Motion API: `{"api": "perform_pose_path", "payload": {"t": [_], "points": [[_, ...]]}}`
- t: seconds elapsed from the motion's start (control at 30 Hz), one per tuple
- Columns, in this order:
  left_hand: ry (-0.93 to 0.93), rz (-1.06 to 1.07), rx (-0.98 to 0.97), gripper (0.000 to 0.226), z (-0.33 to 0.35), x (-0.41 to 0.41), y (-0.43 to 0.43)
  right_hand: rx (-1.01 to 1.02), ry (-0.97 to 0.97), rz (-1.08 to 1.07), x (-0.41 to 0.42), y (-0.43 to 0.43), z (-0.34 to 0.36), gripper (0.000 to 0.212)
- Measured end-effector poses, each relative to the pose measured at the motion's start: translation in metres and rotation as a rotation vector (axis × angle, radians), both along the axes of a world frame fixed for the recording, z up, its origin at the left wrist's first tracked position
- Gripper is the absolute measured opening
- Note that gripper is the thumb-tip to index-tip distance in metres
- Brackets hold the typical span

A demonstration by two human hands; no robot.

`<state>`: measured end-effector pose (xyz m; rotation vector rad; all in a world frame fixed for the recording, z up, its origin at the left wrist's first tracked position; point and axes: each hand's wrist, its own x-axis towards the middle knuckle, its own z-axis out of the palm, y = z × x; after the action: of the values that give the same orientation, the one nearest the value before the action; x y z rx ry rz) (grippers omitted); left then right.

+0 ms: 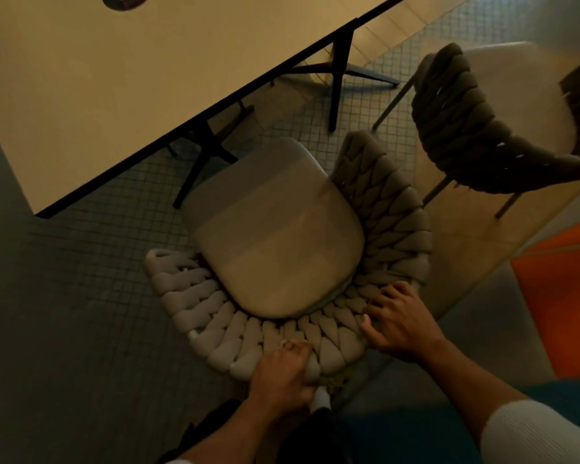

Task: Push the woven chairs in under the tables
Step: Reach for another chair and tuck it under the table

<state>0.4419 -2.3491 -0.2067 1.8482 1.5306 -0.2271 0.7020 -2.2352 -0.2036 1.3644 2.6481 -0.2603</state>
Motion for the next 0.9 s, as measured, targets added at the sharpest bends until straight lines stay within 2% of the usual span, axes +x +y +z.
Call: {"api": "perform_pose_path", "payload": {"t": [0.07,0.27,0.6,0.9], "points": [[0.002,0.022,0.012,0.075,0.002,-0.007,0.01,0.008,0.003,0.005,-0.005,0.01,-0.003,0.038],[0.032,0.108,0.056,0.059,0.001,-0.014,0.031,0.034,-0.017,0.029,-0.016,0.041,-0.005,0.04],[0.039,0.219,0.135,0.055,0.005,-0.001,0.07,-0.008,-0.119,0.132,-0.022,0.1,0.0,0.053],[0.131,0.292,0.163,0.04,0.012,-0.006,0.11,-0.014,-0.045,0.125,-0.039,0.142,-0.001,0.056]]}}
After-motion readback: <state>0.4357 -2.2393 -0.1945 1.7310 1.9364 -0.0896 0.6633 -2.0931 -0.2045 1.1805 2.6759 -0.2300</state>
